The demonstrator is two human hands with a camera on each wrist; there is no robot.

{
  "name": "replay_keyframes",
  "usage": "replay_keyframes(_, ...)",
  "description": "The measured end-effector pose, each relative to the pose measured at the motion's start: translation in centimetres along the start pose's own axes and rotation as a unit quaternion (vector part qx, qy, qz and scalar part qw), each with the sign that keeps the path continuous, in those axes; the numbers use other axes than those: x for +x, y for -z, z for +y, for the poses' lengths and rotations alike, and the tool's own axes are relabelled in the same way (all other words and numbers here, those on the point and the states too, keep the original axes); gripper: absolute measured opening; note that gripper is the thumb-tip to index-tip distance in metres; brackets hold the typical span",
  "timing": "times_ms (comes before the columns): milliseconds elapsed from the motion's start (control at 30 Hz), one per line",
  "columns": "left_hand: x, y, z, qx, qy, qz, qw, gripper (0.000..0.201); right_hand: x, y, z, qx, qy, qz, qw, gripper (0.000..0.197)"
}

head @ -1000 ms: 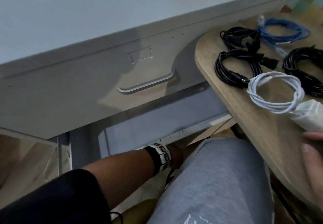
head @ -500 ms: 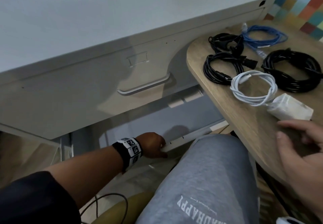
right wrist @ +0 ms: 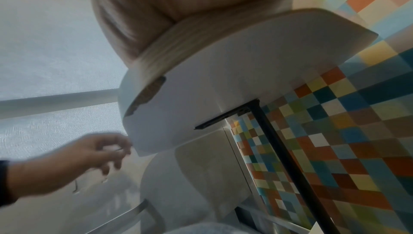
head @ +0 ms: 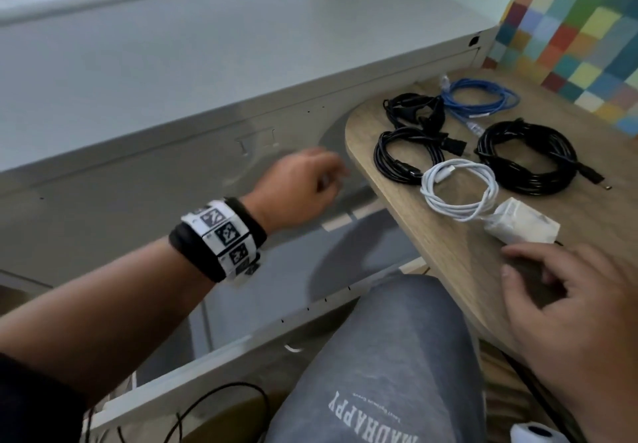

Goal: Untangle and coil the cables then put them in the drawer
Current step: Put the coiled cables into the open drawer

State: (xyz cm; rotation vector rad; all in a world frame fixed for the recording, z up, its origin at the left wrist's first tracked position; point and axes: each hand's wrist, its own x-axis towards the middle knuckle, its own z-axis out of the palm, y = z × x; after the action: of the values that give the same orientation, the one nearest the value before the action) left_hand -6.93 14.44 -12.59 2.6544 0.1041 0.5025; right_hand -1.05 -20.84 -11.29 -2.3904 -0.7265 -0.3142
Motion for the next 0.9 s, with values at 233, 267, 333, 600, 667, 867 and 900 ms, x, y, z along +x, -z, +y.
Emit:
replay_keyframes(233, 6.2, 2.4, 4.2, 0.12, -0.077, -0.14, 0.98, 0.053, 0.0, 1.0, -1.6, -0.017, -0.007, -0.011, 1.0, 0.022)
replay_keyframes(267, 6.5, 2.4, 4.4, 0.121, -0.07, -0.156, 0.978, 0.049, 0.0, 1.3, -1.8, -0.019, -0.006, -0.006, 1.0, 0.021)
replay_keyframes(333, 6.6, 2.4, 4.4, 0.104, -0.068, -0.159, 0.979, 0.043, 0.0, 1.6, -2.2, -0.016, -0.01, -0.006, 1.0, 0.019)
replay_keyframes(600, 4.2, 3.0, 2.9, 0.049, -0.102, -0.129, 0.985, 0.038, 0.0, 1.9, -2.5, -0.035, -0.017, -0.01, 0.999, 0.017)
replay_keyframes(667, 2.9, 3.6, 2.6, 0.057, -0.112, -0.111, 0.986, 0.043, -0.1, 1.9, -2.6, -0.033, -0.022, -0.011, 0.999, 0.018)
replay_keyframes(867, -1.6, 5.3, 0.0, 0.033, -0.114, -0.023, 0.993, 0.028, -0.4, 2.1, -2.5, -0.045, -0.019, -0.013, 0.999, 0.026)
replay_keyframes(900, -2.4, 5.3, -0.4, 0.029, -0.1, -0.01, 0.994, 0.028, -0.4, 2.1, -2.5, -0.048, -0.019, -0.01, 0.999, 0.029)
